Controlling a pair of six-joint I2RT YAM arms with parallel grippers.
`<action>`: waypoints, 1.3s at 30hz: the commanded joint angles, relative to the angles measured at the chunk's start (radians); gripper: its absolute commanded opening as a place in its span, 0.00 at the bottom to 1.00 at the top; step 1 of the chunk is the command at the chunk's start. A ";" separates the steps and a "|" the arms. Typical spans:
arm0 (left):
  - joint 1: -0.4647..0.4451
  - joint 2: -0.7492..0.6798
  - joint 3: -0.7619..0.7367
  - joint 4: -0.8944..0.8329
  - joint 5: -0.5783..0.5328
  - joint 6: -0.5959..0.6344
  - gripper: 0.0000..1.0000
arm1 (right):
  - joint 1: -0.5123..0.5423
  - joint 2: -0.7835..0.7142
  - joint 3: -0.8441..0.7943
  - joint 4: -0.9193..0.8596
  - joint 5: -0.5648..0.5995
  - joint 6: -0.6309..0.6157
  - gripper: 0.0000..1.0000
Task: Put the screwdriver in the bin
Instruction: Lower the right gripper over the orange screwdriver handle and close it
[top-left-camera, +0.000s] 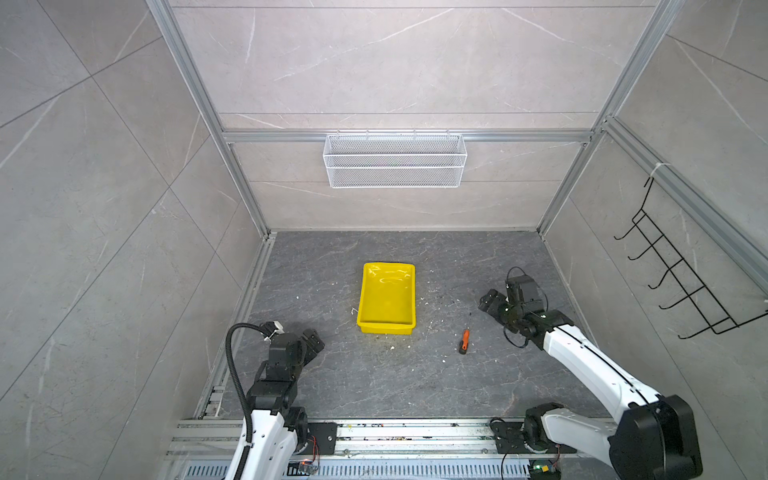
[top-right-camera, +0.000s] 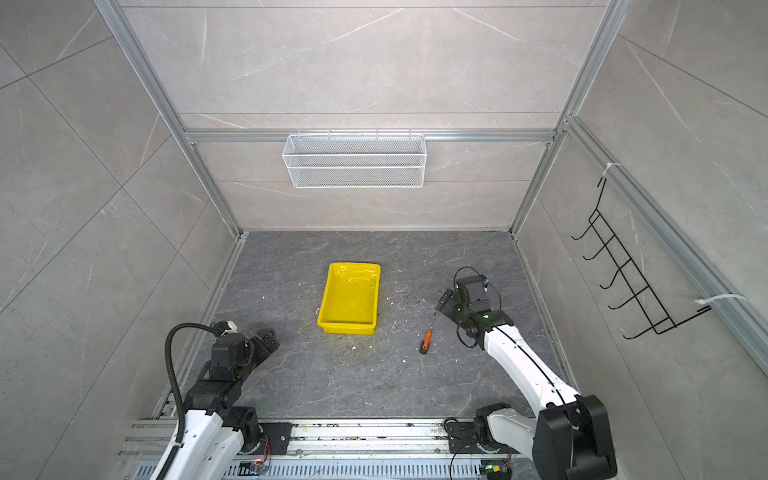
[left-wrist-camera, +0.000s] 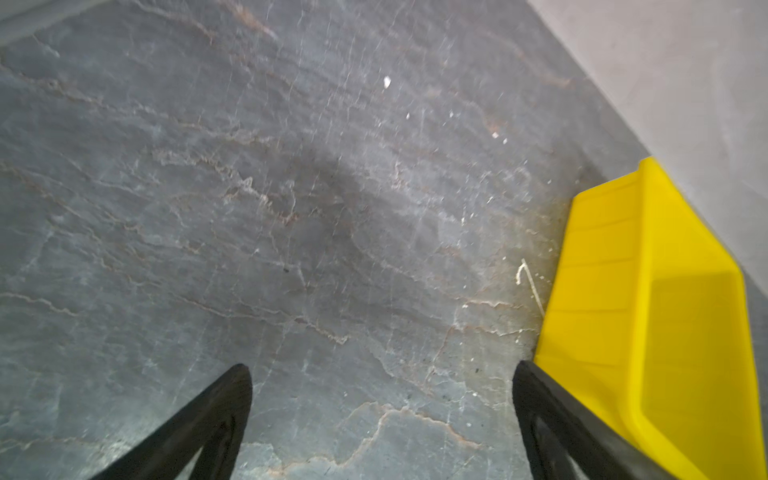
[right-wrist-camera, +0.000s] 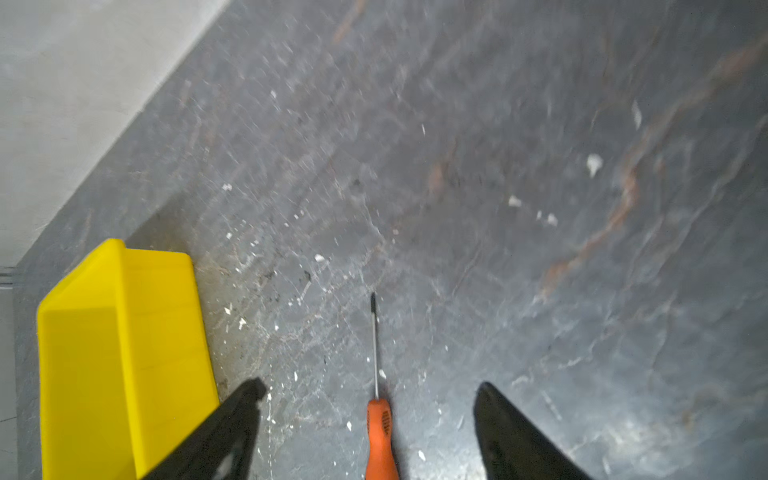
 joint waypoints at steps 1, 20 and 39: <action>0.001 -0.010 -0.014 0.030 -0.012 0.008 1.00 | 0.105 0.042 -0.013 -0.017 -0.003 0.125 0.68; 0.000 0.111 0.009 0.071 0.005 0.007 1.00 | 0.278 0.135 0.000 -0.148 0.104 0.260 0.47; 0.000 0.158 0.018 0.097 0.057 0.026 1.00 | 0.351 0.289 -0.026 -0.052 0.129 0.277 0.33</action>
